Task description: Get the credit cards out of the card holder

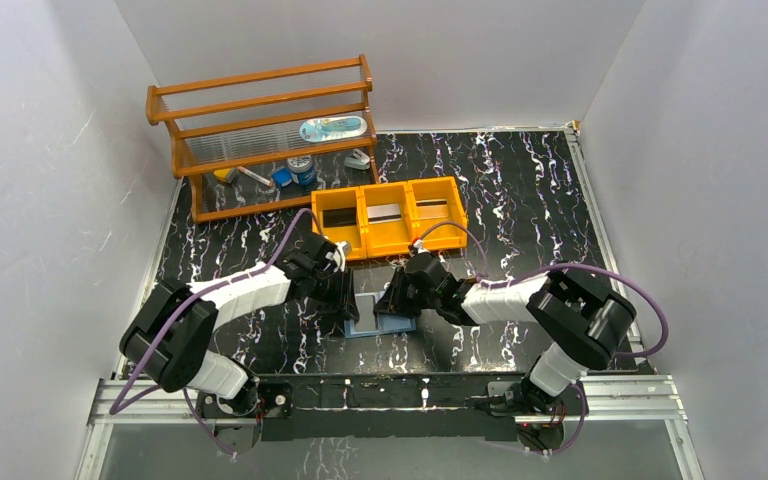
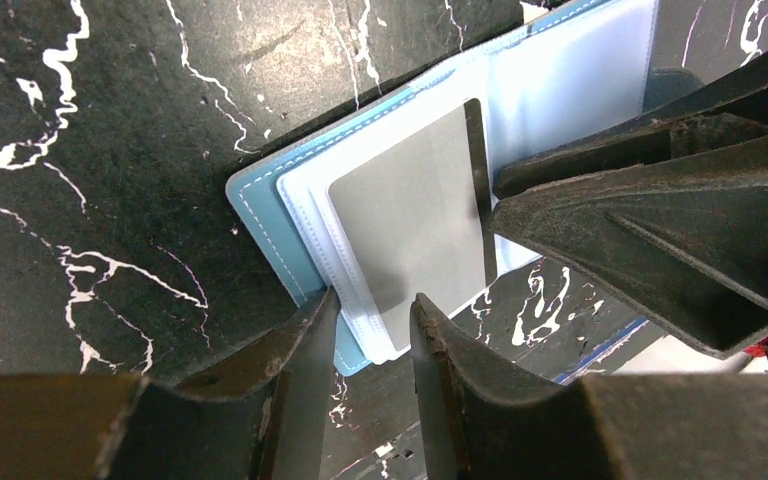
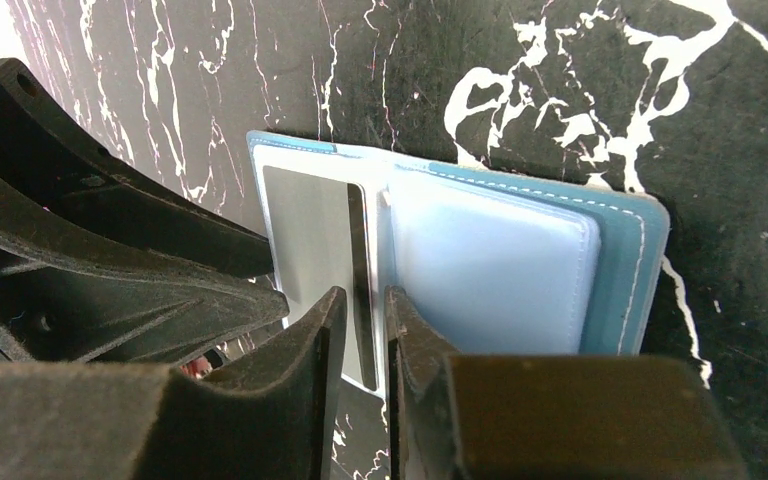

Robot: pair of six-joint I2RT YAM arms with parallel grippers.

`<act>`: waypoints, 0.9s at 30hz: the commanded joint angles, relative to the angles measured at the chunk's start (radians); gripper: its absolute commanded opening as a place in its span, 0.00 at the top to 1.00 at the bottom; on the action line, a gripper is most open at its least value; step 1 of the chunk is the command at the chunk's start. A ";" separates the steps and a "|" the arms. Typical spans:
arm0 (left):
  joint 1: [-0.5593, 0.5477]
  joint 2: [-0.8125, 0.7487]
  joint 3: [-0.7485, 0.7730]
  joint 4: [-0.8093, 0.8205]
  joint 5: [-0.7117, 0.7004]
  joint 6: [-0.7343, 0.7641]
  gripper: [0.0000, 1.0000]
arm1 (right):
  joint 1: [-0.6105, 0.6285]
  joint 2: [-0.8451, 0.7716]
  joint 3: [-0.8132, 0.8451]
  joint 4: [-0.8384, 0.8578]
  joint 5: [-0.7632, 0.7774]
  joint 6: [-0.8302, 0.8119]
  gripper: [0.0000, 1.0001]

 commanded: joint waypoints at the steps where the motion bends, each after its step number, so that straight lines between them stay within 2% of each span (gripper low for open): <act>1: -0.017 0.035 0.026 -0.049 0.003 0.041 0.68 | 0.005 0.022 -0.009 0.039 -0.016 0.007 0.73; 8: -0.030 0.044 0.025 -0.064 -0.065 0.040 0.80 | 0.006 0.033 -0.022 0.080 -0.026 0.027 0.78; 12: -0.034 0.059 0.031 -0.066 -0.067 0.048 0.93 | 0.005 0.037 -0.026 0.103 -0.038 0.028 0.77; 15: -0.036 0.062 0.037 -0.074 -0.084 0.049 0.95 | 0.007 0.034 -0.027 0.101 -0.029 0.029 0.74; 18: -0.037 0.038 0.055 -0.111 -0.132 0.036 0.86 | 0.006 0.024 -0.029 0.079 -0.008 0.035 0.73; 21: -0.037 -0.021 0.074 -0.139 -0.165 0.028 0.67 | 0.004 0.016 -0.040 0.076 0.011 0.053 0.73; 23: -0.038 -0.055 0.091 -0.154 -0.174 0.024 0.57 | 0.006 0.018 -0.045 0.078 0.018 0.064 0.73; 27: -0.037 -0.066 0.123 -0.163 -0.151 0.017 0.51 | 0.005 0.019 -0.051 0.082 0.026 0.075 0.73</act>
